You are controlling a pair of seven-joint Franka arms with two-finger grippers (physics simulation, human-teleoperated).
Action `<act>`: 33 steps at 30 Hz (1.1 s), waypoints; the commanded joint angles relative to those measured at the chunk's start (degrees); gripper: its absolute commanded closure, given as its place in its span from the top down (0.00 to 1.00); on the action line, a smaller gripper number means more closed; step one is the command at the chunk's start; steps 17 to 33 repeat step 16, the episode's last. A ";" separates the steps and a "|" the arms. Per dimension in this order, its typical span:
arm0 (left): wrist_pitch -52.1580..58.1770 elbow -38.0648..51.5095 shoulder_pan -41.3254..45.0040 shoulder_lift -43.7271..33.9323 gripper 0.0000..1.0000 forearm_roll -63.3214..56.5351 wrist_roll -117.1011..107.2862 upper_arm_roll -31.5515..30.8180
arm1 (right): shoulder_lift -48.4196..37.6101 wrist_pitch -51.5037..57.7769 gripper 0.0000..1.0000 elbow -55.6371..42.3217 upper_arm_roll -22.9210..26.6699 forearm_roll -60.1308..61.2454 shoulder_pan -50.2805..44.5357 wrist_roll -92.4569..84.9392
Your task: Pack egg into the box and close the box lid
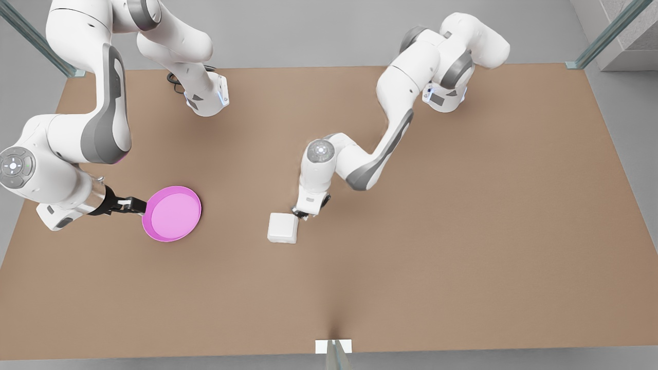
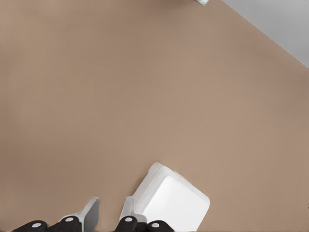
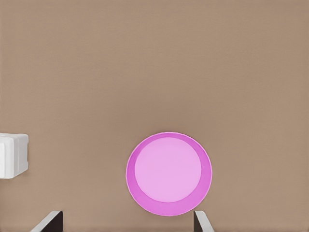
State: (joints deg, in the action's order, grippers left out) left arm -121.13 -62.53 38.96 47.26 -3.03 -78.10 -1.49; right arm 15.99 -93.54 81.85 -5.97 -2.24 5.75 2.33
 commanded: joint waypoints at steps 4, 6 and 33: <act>41.31 2.33 -32.47 -5.78 1.00 -7.68 88.73 0.44 | -0.08 -0.07 1.00 -0.02 0.00 0.04 0.40 -0.13; 50.90 -0.30 -31.23 -23.86 1.00 -7.18 95.24 0.44 | -0.08 -0.07 1.00 -0.02 0.00 0.04 0.31 -0.13; 45.81 -14.72 -31.23 -41.72 1.00 -1.63 95.15 1.14 | -0.08 8.72 1.00 -1.16 0.00 -0.57 0.84 -0.31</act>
